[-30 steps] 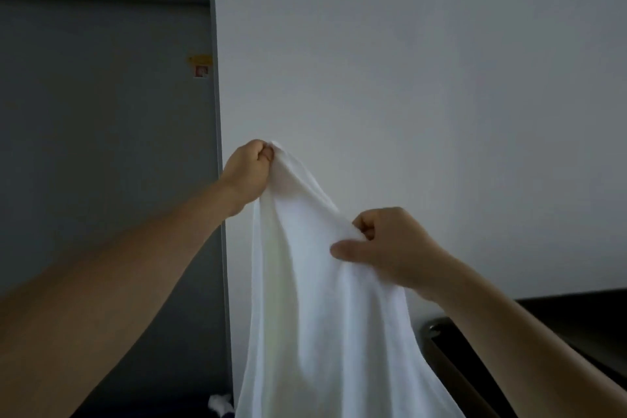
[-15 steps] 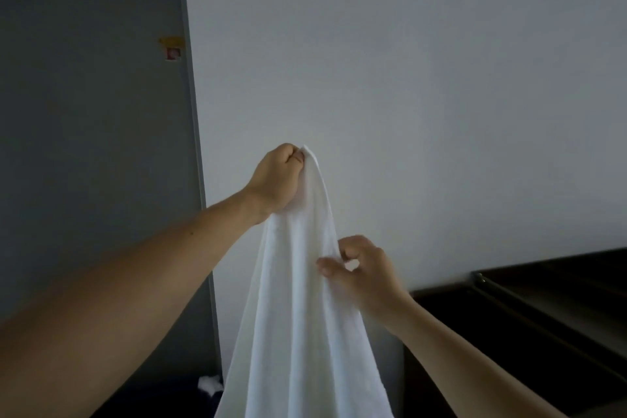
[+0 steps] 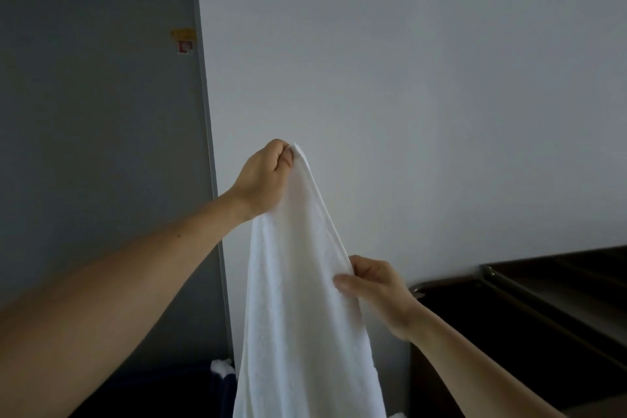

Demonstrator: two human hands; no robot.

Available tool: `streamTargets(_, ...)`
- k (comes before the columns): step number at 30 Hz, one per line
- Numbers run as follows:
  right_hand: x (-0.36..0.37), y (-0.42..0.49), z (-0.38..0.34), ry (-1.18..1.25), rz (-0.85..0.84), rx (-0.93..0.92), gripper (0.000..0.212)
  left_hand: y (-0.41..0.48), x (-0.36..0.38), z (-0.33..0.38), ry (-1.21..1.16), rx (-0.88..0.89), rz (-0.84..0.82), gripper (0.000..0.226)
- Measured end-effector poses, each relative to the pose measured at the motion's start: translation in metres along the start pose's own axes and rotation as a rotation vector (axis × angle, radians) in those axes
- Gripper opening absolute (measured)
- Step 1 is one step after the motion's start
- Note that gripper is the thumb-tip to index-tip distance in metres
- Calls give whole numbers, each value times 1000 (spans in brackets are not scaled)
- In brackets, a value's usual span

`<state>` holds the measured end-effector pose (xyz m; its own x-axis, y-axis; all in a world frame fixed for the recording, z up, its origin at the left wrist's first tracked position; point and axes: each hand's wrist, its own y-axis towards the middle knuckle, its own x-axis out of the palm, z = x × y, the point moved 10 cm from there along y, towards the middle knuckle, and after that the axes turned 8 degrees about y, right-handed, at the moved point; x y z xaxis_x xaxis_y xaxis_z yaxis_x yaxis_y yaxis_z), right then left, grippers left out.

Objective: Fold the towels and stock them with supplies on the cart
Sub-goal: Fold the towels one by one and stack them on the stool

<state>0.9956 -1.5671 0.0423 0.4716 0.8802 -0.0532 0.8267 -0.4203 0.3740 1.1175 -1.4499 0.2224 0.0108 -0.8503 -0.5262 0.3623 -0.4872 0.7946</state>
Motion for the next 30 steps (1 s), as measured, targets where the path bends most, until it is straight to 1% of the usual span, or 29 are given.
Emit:
streamTargets(2, 16, 0, -6, 179, -138, 2, 36, 0, 5, 0, -43, -10, -42, 30)
streamTargets(3, 21, 2, -12, 275, -175, -6, 33, 0, 8, 2, -63, -5, -66, 31)
streamTargets(4, 24, 4, -20, 344, -186, -28, 21, -1, 10, 5, -77, 1, -82, 32)
streamTargets(5, 25, 7, -29, 395, -175, -51, 8, -1, 10, 7, -85, 4, -90, 33)
streamTargets(9, 17, 16, -59, 486, -92, -134, 22, -2, 6, 7, -63, 10, -104, 34)
streamTargets(11, 11, 20, -73, 462, -74, -163, 26, -3, 2, 6, -51, 10, -100, 33)
streamTargets(12, 9, 22, -77, 421, -70, -162, 23, -2, -1, 6, -48, 9, -87, 32)
streamTargets(14, 13, 25, -76, 314, -93, -108, 11, -1, -6, 7, -44, 13, -60, 32)
streamTargets(16, 17, 23, -64, 221, -96, -35, 16, 0, -9, 9, -41, 25, -45, 33)
streamTargets(18, 15, 18, -51, 174, -40, -32, 11, 1, -10, 10, -21, 36, -35, 33)
streamTargets(20, 9, 11, -39, 64, 22, -56, 8, 4, -11, 7, -5, 29, -17, 33)
streamTargets(23, -3, 2, -12, -35, 106, -4, 4, 8, -9, -4, 14, 2, -17, 32)
streamTargets(25, -7, -4, 4, -77, 125, 32, 8, 9, -6, -9, 31, -15, -16, 31)
streamTargets(30, -16, -22, 55, -132, 125, 91, 33, 15, -4, -30, 83, -124, 16, 28)
